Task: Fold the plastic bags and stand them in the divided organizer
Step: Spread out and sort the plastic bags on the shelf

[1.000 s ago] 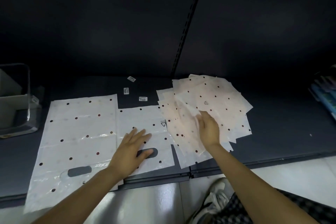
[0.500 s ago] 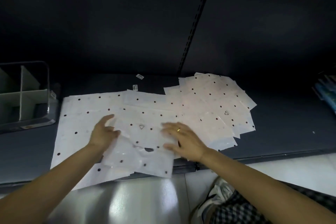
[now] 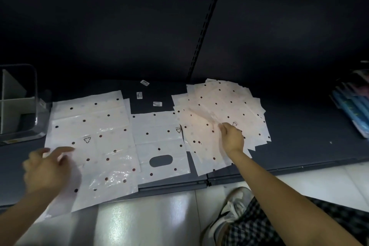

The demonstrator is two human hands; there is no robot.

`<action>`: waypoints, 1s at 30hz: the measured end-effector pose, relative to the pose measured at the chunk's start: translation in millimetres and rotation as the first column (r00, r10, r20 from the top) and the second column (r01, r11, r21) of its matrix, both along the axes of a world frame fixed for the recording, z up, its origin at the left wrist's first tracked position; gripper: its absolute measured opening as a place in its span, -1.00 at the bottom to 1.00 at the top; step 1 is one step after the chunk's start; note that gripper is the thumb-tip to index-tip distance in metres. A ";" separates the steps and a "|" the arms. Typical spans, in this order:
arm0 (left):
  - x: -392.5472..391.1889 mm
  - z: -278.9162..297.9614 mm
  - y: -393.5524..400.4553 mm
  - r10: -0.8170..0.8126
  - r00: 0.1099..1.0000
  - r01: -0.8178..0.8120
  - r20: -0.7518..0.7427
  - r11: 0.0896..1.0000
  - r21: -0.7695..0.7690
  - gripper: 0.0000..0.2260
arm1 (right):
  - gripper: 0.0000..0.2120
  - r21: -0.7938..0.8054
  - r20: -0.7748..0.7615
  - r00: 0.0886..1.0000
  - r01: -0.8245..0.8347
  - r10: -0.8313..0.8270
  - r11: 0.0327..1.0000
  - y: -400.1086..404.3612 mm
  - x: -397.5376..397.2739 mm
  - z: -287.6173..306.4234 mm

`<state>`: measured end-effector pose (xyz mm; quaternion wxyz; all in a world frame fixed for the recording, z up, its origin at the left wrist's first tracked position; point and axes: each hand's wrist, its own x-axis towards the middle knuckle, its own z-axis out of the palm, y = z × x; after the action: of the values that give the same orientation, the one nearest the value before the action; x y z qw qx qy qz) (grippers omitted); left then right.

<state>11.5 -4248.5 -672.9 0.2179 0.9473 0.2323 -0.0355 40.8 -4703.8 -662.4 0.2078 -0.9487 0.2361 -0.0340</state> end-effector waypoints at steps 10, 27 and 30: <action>14.7 65.8 -74.6 -0.055 0.990 -0.102 -0.129 0.348 -0.932 -0.57 | -0.73 0.285 0.067 0.713 -0.684 0.698 0.671 113.6 -27.2 34.1; 6.6 1.1 -6.7 0.069 0.979 0.035 0.191 0.869 -0.494 -0.62 | -0.43 -0.119 -0.289 0.940 -0.221 0.179 0.968 6.8 1.1 3.8; 1.8 -17.4 23.3 -0.005 0.988 0.061 0.152 0.928 -0.367 -0.61 | -0.65 -0.167 -0.220 0.967 -0.169 0.130 0.971 -4.4 0.2 0.0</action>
<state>13.3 -4225.2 -690.2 0.4087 0.8929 0.1886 -0.0117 41.0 -4708.2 -662.4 0.0951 -0.9773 0.1798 0.0592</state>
